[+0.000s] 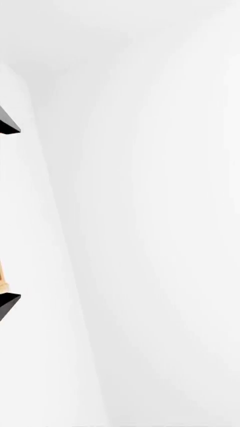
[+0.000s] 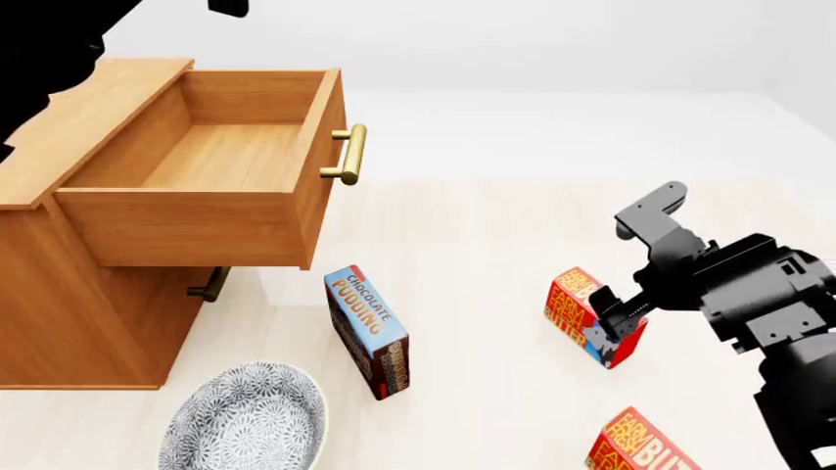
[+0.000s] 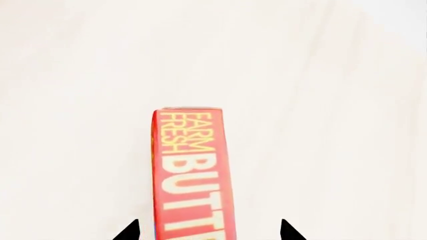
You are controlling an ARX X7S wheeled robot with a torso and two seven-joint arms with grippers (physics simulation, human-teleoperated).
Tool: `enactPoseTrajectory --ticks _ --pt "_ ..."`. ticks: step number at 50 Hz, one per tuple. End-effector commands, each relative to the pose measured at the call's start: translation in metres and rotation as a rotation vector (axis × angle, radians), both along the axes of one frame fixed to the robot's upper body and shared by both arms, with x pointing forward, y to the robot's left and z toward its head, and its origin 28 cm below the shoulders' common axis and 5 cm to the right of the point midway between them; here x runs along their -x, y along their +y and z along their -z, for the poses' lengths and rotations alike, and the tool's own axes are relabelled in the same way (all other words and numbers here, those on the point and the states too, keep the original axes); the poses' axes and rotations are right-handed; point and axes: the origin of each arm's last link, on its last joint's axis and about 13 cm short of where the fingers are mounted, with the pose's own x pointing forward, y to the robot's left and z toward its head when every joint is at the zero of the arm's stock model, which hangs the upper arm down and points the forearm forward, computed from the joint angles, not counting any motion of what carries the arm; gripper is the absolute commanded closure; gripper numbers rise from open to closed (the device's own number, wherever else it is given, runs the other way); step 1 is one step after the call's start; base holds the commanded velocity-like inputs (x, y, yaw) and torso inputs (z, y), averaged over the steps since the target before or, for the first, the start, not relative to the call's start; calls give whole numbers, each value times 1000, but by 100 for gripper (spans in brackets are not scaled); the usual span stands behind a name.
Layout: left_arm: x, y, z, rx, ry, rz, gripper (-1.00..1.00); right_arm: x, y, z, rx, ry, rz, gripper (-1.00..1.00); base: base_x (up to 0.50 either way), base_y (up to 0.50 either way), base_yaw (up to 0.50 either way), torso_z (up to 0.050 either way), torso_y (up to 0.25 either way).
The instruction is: Put the butter at the front in the top drawer of the cabinet and close it.
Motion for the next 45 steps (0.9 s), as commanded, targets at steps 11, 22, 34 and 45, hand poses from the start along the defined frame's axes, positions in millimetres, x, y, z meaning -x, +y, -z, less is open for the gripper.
enactPoseTrajectory --ticks 11,22,34,45 --pt "0 2 0 43 1 -9 -100 -1 0 3 5 5 6 -100 0 0 0 0 0" --pt "1 2 1 67 28 -19 -100 4 -3 5 -1 8 2 -100 0 0 0 0 -16" --pt "11 3 -2 71 44 -18 -100 2 -1 7 -3 10 4 -100 0 0 0 0 -101" --pt "15 4 -5 71 47 -18 -100 2 0 7 -5 10 5 -100 0 0 0 0 -110"
